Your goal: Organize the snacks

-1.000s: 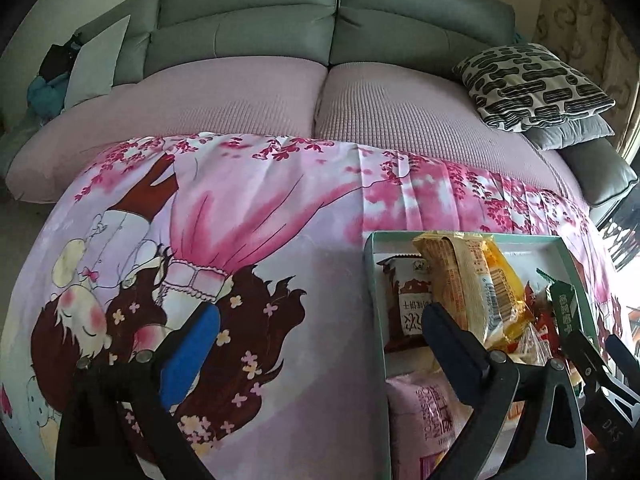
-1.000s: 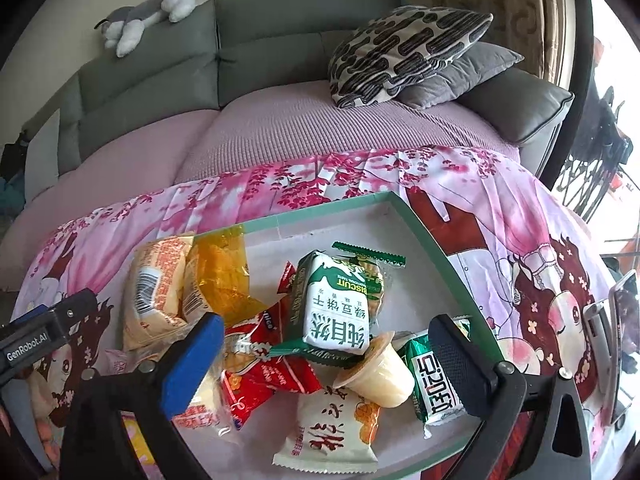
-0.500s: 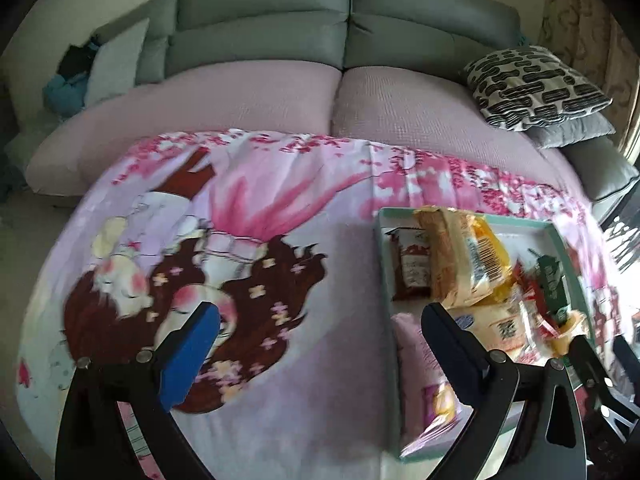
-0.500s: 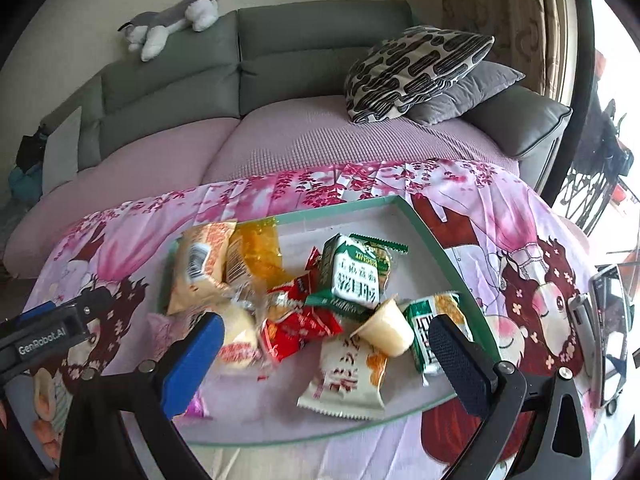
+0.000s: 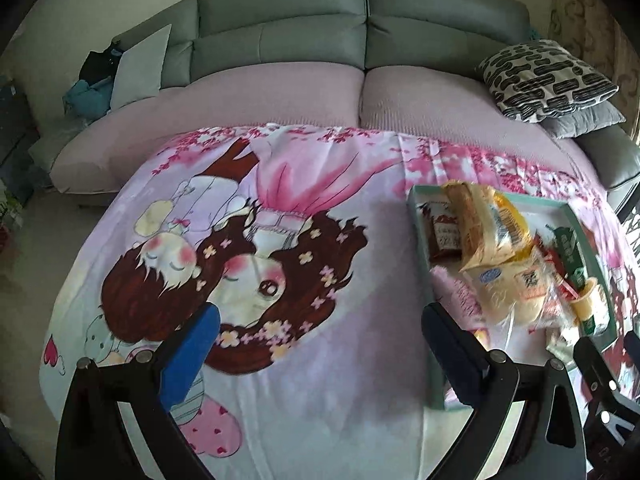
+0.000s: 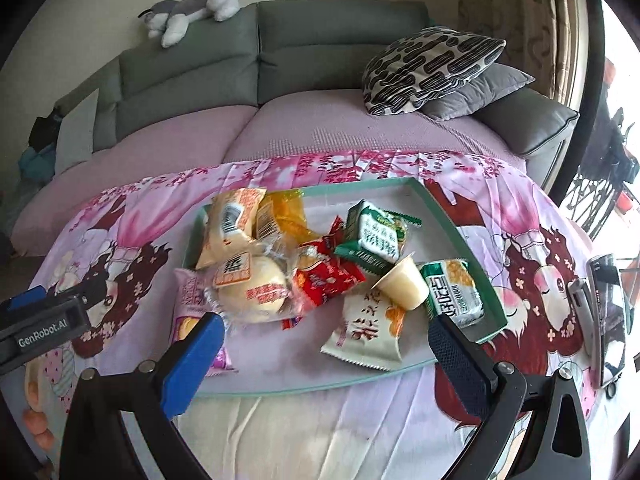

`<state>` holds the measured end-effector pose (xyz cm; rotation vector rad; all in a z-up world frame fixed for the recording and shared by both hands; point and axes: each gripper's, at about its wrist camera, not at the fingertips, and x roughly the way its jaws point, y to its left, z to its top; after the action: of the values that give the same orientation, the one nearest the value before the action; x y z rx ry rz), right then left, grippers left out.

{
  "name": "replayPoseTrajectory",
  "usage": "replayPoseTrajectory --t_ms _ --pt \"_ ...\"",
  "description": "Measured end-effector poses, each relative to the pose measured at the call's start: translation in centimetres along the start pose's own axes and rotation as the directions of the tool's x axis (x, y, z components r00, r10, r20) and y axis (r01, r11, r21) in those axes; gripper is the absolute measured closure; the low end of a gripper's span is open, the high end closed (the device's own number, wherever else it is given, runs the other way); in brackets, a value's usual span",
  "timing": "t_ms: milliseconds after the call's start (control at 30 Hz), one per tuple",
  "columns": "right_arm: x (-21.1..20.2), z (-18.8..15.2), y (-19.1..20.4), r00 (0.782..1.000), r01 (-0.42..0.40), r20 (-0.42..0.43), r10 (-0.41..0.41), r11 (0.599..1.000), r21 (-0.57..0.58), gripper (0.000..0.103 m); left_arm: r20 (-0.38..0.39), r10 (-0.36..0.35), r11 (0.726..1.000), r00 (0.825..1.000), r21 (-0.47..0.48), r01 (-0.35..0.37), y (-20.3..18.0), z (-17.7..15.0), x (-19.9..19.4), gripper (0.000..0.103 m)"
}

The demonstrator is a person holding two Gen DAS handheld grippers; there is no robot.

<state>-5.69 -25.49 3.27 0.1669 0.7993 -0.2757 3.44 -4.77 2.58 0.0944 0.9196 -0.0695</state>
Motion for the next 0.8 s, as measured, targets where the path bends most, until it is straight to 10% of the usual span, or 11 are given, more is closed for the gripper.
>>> replayPoseTrajectory --t_ms 800 --pt "0.7 -3.4 3.8 0.998 -0.017 -0.065 0.012 0.996 -0.084 0.000 -0.121 0.066 0.998 0.990 0.014 -0.065 2.8 -4.0 1.5 0.002"
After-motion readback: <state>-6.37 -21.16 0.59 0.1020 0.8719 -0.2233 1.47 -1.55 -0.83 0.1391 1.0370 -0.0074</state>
